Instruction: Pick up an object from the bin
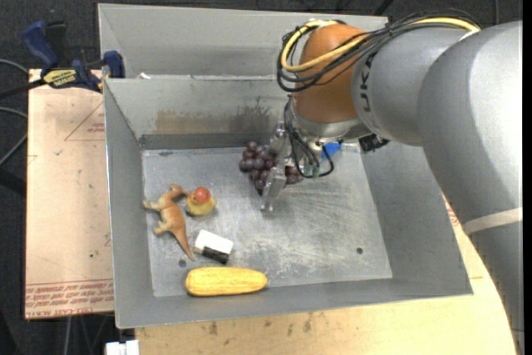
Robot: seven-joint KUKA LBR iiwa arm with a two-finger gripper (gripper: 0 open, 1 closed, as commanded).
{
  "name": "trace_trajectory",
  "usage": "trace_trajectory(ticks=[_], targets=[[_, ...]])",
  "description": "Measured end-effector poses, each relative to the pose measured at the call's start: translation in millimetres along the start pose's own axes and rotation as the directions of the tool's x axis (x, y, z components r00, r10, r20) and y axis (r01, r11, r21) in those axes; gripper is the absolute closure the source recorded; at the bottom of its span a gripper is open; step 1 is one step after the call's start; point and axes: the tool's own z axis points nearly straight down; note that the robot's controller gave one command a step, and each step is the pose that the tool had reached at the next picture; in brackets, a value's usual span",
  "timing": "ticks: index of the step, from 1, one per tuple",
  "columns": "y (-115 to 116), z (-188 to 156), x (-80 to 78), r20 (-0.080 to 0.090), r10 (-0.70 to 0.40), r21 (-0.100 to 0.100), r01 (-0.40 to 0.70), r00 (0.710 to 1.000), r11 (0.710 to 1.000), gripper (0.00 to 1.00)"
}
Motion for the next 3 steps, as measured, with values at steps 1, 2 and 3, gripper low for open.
trace_trajectory(ticks=[1, 2, 3], targets=[[-4.9, 5.0, -1.1, 0.021, 0.006, -0.008, -0.006, 1.000, 1.000, 1.00], [-6.2, 3.6, 0.4, 0.019, 0.005, -0.007, -0.005, 1.000, 1.000, 1.00], [-6.6, 0.5, 0.8, 0.011, 0.004, -0.003, -0.004, 1.000, 1.000, 1.00]])
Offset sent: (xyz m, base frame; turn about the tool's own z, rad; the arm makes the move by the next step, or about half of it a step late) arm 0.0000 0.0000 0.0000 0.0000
